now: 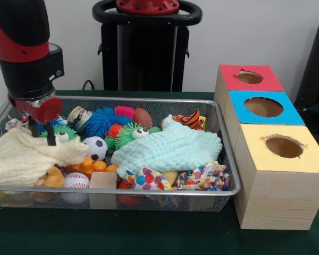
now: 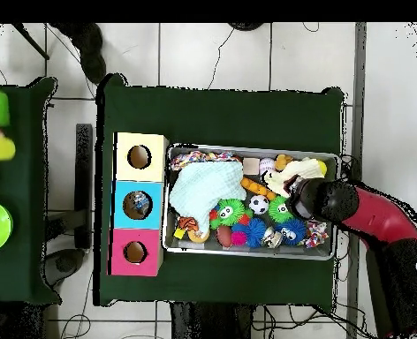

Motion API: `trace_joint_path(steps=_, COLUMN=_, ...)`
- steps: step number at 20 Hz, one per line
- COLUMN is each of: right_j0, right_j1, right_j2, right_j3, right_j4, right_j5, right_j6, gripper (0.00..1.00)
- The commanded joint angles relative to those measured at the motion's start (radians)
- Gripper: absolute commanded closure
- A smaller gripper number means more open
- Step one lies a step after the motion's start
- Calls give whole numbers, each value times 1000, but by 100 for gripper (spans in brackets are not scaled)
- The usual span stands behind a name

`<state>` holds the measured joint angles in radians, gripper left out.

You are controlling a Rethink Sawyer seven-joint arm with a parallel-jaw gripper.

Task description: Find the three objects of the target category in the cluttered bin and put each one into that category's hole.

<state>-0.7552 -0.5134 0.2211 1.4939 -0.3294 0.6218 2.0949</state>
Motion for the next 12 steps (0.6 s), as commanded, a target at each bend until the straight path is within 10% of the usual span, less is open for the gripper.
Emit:
trace_joint_path(steps=1, right_j0=4, right_j1=-12, right_j2=-67, right_j3=-30, right_j4=87, right_j5=-64, right_j6=220, gripper=0)
trace_joint_path(steps=12, right_j0=8, right_j1=10, right_j2=-98, right_j3=-43, right_j4=193, right_j5=-67, right_j6=199, gripper=0)
